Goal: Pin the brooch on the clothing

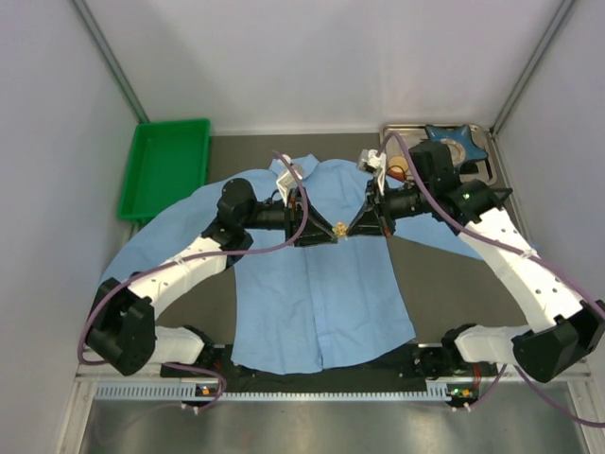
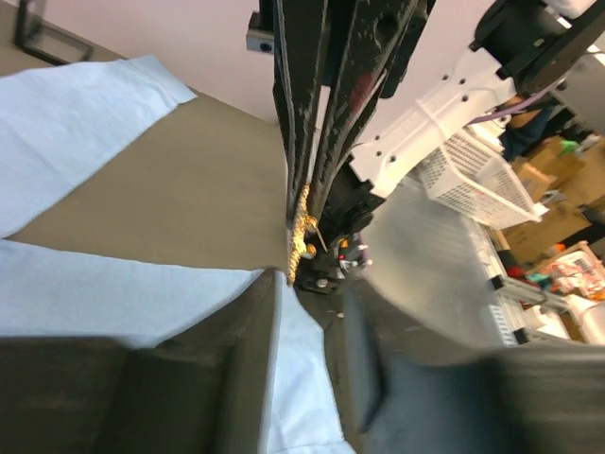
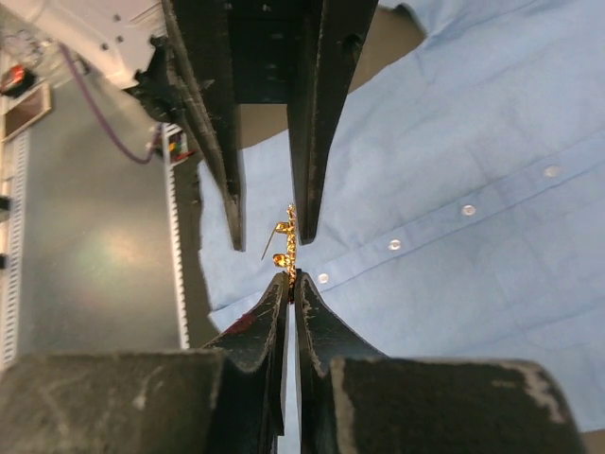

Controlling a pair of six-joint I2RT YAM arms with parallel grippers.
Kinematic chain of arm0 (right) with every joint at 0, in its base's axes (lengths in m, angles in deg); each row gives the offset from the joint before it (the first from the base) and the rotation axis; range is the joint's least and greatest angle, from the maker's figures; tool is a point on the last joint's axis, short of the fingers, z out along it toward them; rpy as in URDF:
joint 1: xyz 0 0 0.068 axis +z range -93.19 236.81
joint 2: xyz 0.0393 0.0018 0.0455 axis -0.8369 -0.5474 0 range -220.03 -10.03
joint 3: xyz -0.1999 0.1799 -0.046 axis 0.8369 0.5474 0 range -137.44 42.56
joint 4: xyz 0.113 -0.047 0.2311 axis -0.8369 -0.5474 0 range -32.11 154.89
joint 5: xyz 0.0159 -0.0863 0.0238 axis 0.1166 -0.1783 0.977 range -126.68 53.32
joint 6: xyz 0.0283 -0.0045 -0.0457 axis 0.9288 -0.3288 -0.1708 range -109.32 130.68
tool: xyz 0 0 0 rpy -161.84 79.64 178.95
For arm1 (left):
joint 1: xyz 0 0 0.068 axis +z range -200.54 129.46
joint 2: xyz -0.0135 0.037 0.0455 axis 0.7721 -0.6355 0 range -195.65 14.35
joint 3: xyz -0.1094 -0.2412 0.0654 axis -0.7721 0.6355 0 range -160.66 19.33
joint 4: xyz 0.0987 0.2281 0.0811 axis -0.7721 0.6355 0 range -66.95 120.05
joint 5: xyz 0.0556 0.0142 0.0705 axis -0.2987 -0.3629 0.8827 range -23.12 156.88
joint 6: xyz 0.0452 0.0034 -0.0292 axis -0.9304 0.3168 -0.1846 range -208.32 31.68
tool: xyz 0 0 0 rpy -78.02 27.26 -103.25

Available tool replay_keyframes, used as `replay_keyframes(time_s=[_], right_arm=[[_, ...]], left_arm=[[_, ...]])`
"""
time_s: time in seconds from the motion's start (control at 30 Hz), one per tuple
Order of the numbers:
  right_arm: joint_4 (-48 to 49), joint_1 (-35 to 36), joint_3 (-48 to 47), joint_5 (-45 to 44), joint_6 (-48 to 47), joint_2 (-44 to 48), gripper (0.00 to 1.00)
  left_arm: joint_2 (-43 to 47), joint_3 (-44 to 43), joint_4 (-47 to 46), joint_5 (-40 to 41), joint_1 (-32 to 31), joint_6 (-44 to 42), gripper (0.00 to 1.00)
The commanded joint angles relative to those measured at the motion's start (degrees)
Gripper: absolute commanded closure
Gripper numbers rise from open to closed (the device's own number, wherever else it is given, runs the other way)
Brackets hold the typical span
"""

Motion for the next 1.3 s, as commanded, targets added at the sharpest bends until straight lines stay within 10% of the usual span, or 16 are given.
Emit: replay_keyframes(time_s=[0.0,0.37,1.27], right_arm=[[10.2,0.47,1.52,-10.95,1.18,6.71,1.0],[27.71,8.64,9.97,-46.14,-4.35,15.16,1.0],[30.53,13.3,11.47,-46.33,-6.29,13.23,1.0]], left_arm=[[4.28,0.73,-0.57,4.07,2.38,0.56,0.5],[11.85,4.96,2.58,16.29,5.82,-8.91,0.43],[4.47,-2.78,-2.96,31.5,-6.67,-22.8,0.68]])
